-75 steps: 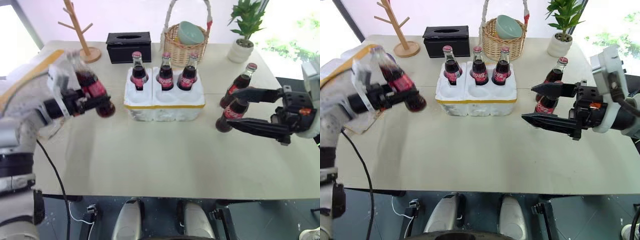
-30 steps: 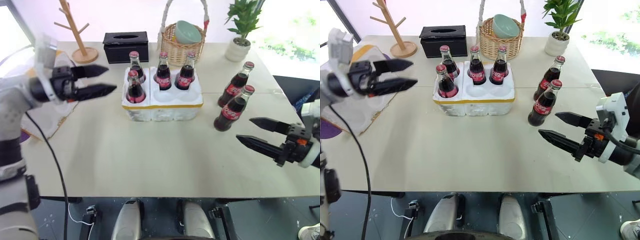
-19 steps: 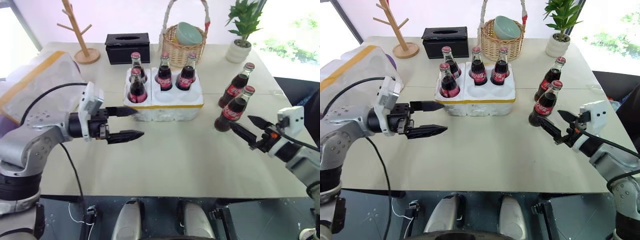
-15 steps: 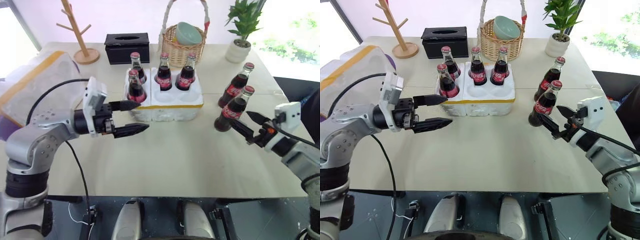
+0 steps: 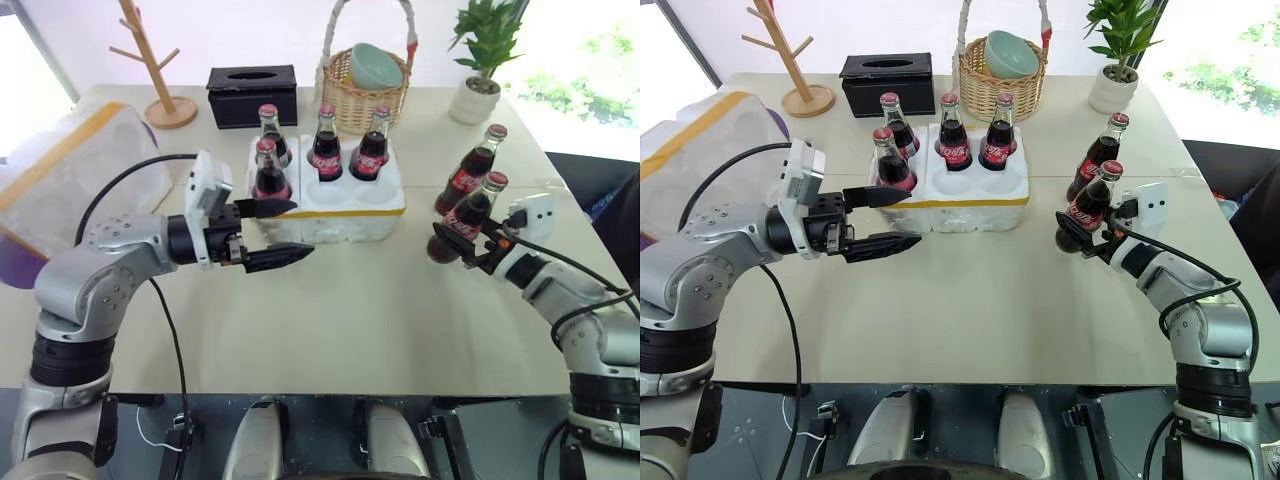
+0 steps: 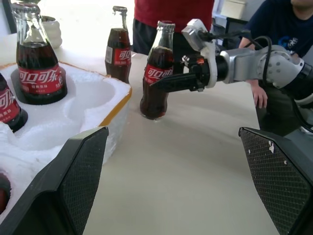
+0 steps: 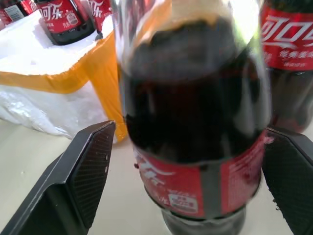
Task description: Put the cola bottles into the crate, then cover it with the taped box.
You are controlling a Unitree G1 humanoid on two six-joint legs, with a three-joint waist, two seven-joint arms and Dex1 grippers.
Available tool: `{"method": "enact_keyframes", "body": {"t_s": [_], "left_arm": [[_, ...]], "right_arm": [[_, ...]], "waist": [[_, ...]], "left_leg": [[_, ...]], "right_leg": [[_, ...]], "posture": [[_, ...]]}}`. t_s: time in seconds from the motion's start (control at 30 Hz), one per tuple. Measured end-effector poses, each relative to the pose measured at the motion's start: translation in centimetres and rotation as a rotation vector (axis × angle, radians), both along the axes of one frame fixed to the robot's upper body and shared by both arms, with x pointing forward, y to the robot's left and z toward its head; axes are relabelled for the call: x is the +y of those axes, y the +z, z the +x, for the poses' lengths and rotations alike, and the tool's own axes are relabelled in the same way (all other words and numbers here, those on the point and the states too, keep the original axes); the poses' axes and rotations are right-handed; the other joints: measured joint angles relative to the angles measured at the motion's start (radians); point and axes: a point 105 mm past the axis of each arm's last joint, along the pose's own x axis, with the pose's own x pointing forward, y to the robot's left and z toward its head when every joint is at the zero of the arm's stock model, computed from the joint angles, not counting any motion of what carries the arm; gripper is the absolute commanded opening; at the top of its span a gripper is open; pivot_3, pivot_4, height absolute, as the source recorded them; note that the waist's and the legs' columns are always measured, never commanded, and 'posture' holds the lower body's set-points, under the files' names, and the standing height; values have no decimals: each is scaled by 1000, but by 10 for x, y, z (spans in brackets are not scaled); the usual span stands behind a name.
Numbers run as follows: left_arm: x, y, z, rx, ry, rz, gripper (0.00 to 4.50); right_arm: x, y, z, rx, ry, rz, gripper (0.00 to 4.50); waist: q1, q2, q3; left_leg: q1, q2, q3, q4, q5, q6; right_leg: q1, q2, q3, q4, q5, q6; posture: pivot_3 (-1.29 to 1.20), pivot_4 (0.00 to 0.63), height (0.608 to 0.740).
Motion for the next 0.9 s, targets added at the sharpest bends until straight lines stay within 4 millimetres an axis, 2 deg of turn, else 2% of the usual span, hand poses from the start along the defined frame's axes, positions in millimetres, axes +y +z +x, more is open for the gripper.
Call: {"method": "enact_keyframes", "body": {"t_s": [0.03,0.13,0.2,0.23,0.37,0.4,0.47,0.53,0.67,0.73,0.83,0.9], "left_arm": [[0,0,0,0,1,0,4500],[0,0,1,0,8,0,4500],[3,-2,1,7,21,8,4500],[6,-3,1,12,32,12,4500],[18,-8,2,30,94,13,4500],[20,-9,2,33,102,12,4500],[27,-11,2,39,135,14,4500],[32,-12,2,42,166,7,4500],[32,-10,2,24,193,4,4500],[32,-9,1,17,200,4,4500],[33,-11,0,22,212,-1,4500],[34,-10,0,19,218,-5,4500]], "right_arm": [[2,0,0,-2,14,1,2865],[7,3,-2,-6,53,18,2830],[18,17,-2,-32,109,56,2830],[25,29,-1,-56,144,87,2830],[61,122,-4,-306,324,157,2830],[67,137,-6,-353,348,157,2830],[81,153,-4,-392,392,160,2830],[100,151,7,-367,433,152,2830],[137,113,35,-228,470,121,2830],[146,101,42,-195,477,101,2830],[158,101,48,-221,496,59,2830],[162,91,52,-205,497,19,2830]], "waist": [[0,0,0],[-1,2,1],[-6,5,3],[-10,6,4],[-26,9,6],[-25,9,6],[-25,8,5],[-24,7,5],[-18,7,5],[-19,7,5],[-25,7,5],[-25,7,5]], "left_leg": [[0,0,0,0,0,0],[0,0,0,0,0,0],[-1,0,1,0,0,0],[-1,0,1,0,0,0],[-1,1,0,-2,0,0],[-1,1,0,-3,0,0],[-1,1,0,-3,0,0],[-1,1,0,-2,0,0],[-3,1,0,-2,0,0],[-8,0,0,-1,0,0],[-14,0,0,0,0,0],[-14,0,0,0,0,-1]], "right_leg": [[0,0,0,0,0,0],[0,0,0,0,0,0],[-2,0,1,0,0,0],[-3,0,2,1,0,0],[-4,2,1,1,0,0],[-4,2,1,1,0,0],[-4,2,1,0,0,0],[-4,2,1,0,0,0],[-4,1,1,0,0,0],[-8,1,1,1,0,0],[-15,1,1,2,0,0],[-16,1,1,3,0,0]], "posture": [[0,150,736],[0,150,736],[0,150,736],[0,150,736],[0,150,736],[0,150,736],[0,150,736],[0,150,736],[0,150,736],[0,150,736],[0,150,736],[0,150,736]]}}
